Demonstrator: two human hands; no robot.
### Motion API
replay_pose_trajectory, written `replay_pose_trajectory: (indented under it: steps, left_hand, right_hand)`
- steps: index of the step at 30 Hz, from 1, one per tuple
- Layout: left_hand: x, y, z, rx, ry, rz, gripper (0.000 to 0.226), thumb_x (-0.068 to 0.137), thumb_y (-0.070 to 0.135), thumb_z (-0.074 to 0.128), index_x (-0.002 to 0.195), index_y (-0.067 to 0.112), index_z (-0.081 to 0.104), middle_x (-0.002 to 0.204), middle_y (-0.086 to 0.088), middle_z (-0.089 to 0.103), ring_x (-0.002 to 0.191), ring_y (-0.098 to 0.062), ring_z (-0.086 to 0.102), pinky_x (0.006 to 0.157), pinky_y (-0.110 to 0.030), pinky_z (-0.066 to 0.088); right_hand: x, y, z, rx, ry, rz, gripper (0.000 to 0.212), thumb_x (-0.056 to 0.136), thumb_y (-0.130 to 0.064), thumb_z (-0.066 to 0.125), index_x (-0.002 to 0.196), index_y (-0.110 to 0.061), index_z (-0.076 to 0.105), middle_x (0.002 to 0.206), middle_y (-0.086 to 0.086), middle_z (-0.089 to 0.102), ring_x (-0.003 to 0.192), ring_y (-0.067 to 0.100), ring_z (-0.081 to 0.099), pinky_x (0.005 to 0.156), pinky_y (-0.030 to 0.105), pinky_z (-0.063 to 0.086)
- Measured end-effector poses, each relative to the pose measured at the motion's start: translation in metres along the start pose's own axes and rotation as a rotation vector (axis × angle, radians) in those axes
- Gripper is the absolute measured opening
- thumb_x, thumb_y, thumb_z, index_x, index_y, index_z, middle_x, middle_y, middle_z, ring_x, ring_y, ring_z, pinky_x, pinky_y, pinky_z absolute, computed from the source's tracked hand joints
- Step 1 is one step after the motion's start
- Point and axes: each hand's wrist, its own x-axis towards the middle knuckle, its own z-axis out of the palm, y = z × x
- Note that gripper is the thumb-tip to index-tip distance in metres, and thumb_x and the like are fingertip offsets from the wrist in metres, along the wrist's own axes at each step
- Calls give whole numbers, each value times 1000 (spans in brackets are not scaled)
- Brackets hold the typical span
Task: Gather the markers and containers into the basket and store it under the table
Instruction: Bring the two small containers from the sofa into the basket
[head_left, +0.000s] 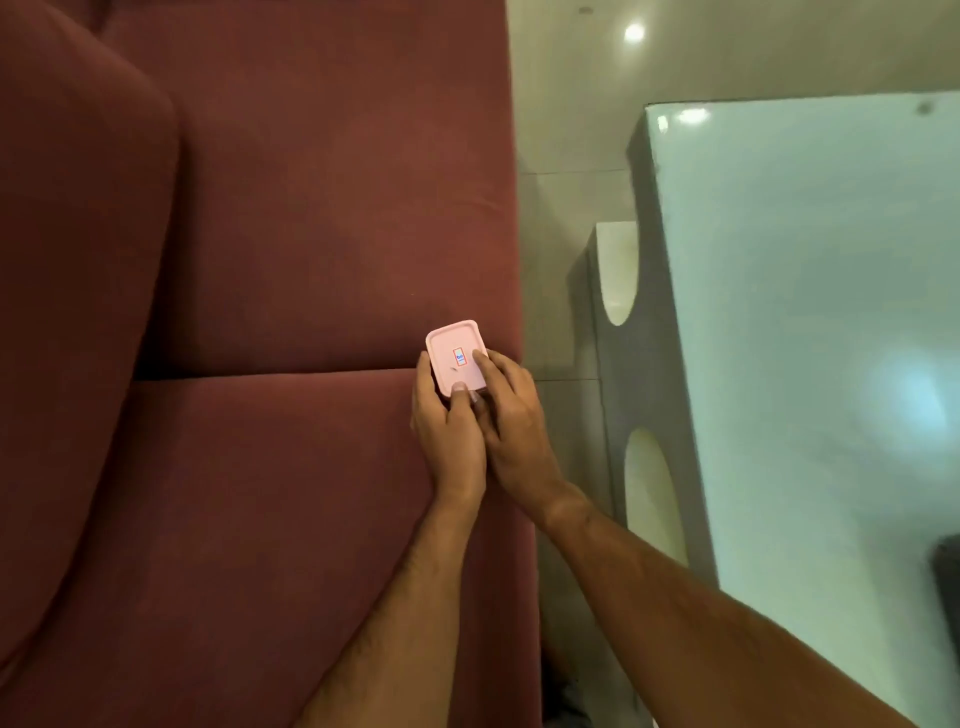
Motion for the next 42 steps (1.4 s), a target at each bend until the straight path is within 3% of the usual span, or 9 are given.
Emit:
replay_pose_trajectory:
  steps: [7,12,16,21,25,29,32,36,42]
  left_hand:
    - [-88,16,84,46,-186,34,64,83,21,48,148,20,51,142,1,62,128,-18,61,107,-48,50]
    - [-167,29,135,49,-348,51,58,92,9,47,149,19,50,143,2,61,128,-15,60,107,-46,52]
    - [-235,37,168,45,-449,60,56,93,0,46,145,21,55,134,4,66,119,-16,65,102,-46,54]
    - [-312,40,194,80,-601,61,60,89,9,46,144,31,55,133,17,64,120,-11,64,101,-47,55]
    - [-358,36,208,119,-703,102,60,88,13,46,144,32,54,142,11,61,128,-22,62,103,-53,54]
    - [-396,34,220,165,-766,180,55,97,2,48,147,23,54,145,6,59,132,-12,58,106,-40,54]
    - [-419,30,228,203,-826,293,51,98,0,48,143,22,56,142,5,60,129,-9,58,104,-35,55]
    - [-435,21,237,271,-884,480,50,98,4,48,146,18,55,143,-2,57,129,-14,57,95,-29,59]
    - [-472,0,256,464,-1022,684,52,97,6,56,149,12,50,145,-7,55,133,-16,47,103,-24,50]
  right_hand:
    - [-47,42,-104,19,191,98,49,104,-22,51,149,-3,49,146,16,51,136,25,50,114,32,44]
    - [-98,60,-180,15,364,189,53,104,-36,47,149,-7,51,148,14,52,134,14,47,111,3,29]
    - [-144,78,-231,10,503,259,53,101,-37,47,146,-10,54,145,12,54,134,19,50,114,20,40]
    - [-204,96,-282,-45,668,321,49,95,-14,65,143,-7,56,143,14,55,134,23,53,113,23,43]
    - [-244,104,-310,-53,796,355,48,95,-14,66,142,-7,57,144,13,53,136,23,53,112,36,47]
    - [-276,116,-333,-88,906,361,48,92,-6,74,138,-3,59,145,14,53,137,26,52,109,45,50]
    - [-299,121,-349,-106,980,389,50,89,-4,79,135,-1,61,145,15,53,137,26,53,110,41,51]
    - [-318,121,-363,-146,1049,400,46,88,-12,77,130,0,65,138,19,58,132,22,55,109,17,45]
    - [-358,141,-386,-189,1104,480,48,89,-27,74,126,4,68,130,23,65,124,20,58,110,10,39]
